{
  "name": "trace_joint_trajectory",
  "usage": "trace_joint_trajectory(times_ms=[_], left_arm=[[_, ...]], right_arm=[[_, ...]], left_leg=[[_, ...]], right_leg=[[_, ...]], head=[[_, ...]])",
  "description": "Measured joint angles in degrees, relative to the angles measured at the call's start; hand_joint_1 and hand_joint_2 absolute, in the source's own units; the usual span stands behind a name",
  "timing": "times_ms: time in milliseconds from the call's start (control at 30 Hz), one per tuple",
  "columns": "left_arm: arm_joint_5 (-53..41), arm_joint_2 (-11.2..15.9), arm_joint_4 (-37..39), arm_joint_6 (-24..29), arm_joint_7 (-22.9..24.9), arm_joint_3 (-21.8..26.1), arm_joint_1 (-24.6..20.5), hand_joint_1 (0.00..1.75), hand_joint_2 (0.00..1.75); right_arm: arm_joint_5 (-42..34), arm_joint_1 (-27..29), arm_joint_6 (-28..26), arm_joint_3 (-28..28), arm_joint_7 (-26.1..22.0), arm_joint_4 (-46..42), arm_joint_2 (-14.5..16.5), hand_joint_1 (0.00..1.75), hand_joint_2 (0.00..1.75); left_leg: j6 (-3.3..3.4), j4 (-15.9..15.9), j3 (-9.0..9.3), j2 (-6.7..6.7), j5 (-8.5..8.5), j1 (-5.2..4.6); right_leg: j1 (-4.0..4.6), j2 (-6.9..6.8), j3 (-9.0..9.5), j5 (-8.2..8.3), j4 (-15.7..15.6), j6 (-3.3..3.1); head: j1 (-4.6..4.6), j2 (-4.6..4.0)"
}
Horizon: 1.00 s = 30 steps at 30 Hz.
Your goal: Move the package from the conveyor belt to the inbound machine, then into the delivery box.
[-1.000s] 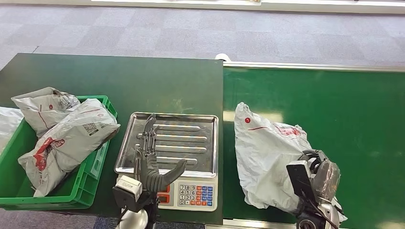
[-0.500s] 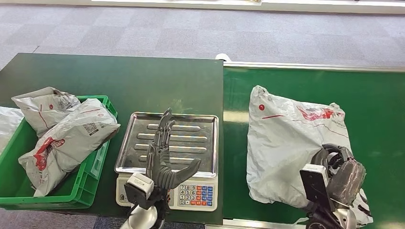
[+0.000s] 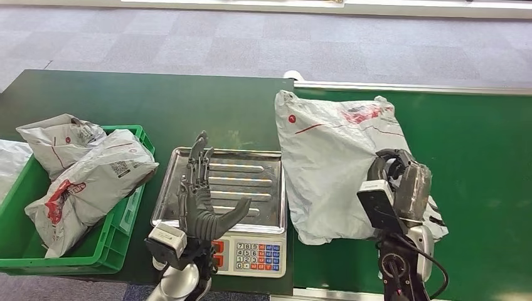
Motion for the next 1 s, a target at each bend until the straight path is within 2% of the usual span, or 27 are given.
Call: trace_joint_trajectory(times_ms=[100,200,400,600,833,1000], left_arm=[[3.28,1.01,-0.50,4.04,-1.14,0.78,-1.12,0.00,1.75],[3.54,1.10,-0.98,4.91,-1.15,0.77,-0.99,0.00,1.75],[3.54,2.06,-3.76,7.44,-1.15,0.74,1.12,0.00,1.75],[2.98,3.29,-5.52,9.19,-1.15,1.12,2.86,0.00,1.75],[0.22,3.54,-7.49,9.30,-1.15,6.39,4.71,0.00,1.75],[-0.63,3.54,-8.26,9.30,-1.15,8.68,5.06,0.00,1.75]], right_arm=[[1.04,-10.73,5.87,5.34,1.47,9.11,1.17,1.75,1.75],[1.59,-14.34,6.46,6.87,0.67,12.52,1.61,1.75,1.75],[0.42,-19.06,9.65,10.31,-3.45,17.52,2.24,1.75,1.75],[-0.40,-22.23,11.63,13.78,-4.97,22.21,4.39,1.75,1.75],[-0.83,-24.88,14.40,19.32,-5.26,29.06,9.17,1.75,1.75],[-0.91,-25.94,14.49,21.48,-5.27,32.33,10.99,1.75,1.75]], left_leg=[[0.02,0.01,0.03,0.00,0.06,0.00],[0.00,0.01,-0.01,-0.02,0.07,0.00],[0.00,0.01,-0.12,-0.02,0.06,-0.01],[-0.01,0.00,-0.15,0.00,0.07,0.02],[-0.02,0.00,-0.15,0.04,0.07,0.03],[-0.02,0.00,-0.16,0.04,0.07,0.02]], right_leg=[[0.00,-0.01,-0.03,0.04,0.02,-0.01],[0.00,-0.04,-0.03,0.04,0.02,0.00],[0.00,-0.03,-0.15,0.04,0.02,0.00],[0.02,-0.02,-0.17,0.04,0.05,-0.01],[0.03,0.05,-0.23,0.03,0.07,-0.02],[0.02,0.05,-0.23,0.03,0.07,-0.01]], head=[[0.01,0.00],[0.01,0.00],[0.01,0.00],[0.03,0.00],[0.02,0.00],[0.03,0.00]])
